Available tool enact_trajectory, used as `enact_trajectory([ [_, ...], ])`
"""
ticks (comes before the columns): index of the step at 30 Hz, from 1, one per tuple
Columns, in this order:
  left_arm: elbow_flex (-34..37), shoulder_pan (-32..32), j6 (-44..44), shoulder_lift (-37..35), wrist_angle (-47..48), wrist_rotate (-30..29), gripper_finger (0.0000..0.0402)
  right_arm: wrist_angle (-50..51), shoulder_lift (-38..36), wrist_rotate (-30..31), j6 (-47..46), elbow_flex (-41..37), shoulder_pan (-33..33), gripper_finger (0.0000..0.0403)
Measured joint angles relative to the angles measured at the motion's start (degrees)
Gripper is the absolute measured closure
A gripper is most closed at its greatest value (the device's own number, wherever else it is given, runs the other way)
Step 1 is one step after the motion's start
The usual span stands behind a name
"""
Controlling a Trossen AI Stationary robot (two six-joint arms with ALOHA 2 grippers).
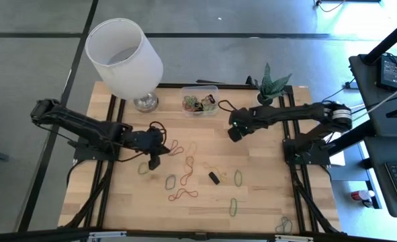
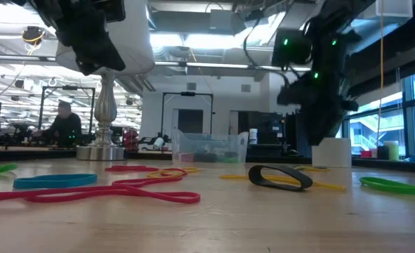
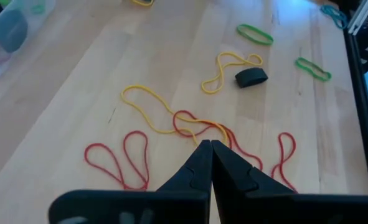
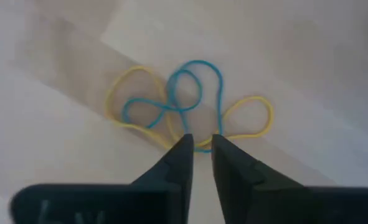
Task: Pick and place rubber bands into bin
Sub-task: Put the top blue rubber band into the transparent bin
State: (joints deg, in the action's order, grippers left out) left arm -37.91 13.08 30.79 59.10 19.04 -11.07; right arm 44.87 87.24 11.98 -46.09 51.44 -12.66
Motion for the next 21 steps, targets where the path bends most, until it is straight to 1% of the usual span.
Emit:
enact_trajectory([
  [3,0.0,0.0,0.0,-0.6,1.1,0.0,0.0400,-1.0,2.6,0.0,0.2,0.0,-1.7,0.0315],
  [6,0.0,0.0,-0.6,-0.6,1.0,0.2,0.0399,-3.2,4.7,0.4,2.6,0.0,-3.3,0.0299],
  [9,0.0,0.0,-0.9,-0.6,1.0,0.6,0.0400,-4.8,6.9,0.4,3.7,0.0,-4.8,0.0293],
  [12,0.0,0.0,-0.9,-0.6,1.0,0.6,0.0399,-5.4,9.5,0.4,4.5,0.0,-5.7,0.0295],
  [16,0.0,0.0,-0.9,-0.6,1.1,0.6,0.0400,-5.4,12.7,1.0,4.4,0.3,-5.8,0.0317],
  [18,0.0,0.0,-0.9,-0.6,1.2,0.6,0.0400,-5.6,13.6,0.2,4.4,0.4,-5.8,0.0344],
  [20,0.0,0.0,-0.9,-0.6,1.3,0.7,0.0400,-6.0,13.7,-0.2,4.2,0.4,-5.4,0.0381],
  [21,0.0,0.0,-1.0,-0.6,1.5,0.6,0.0399,-6.1,13.3,0.1,3.8,0.3,-5.0,0.0391],
])
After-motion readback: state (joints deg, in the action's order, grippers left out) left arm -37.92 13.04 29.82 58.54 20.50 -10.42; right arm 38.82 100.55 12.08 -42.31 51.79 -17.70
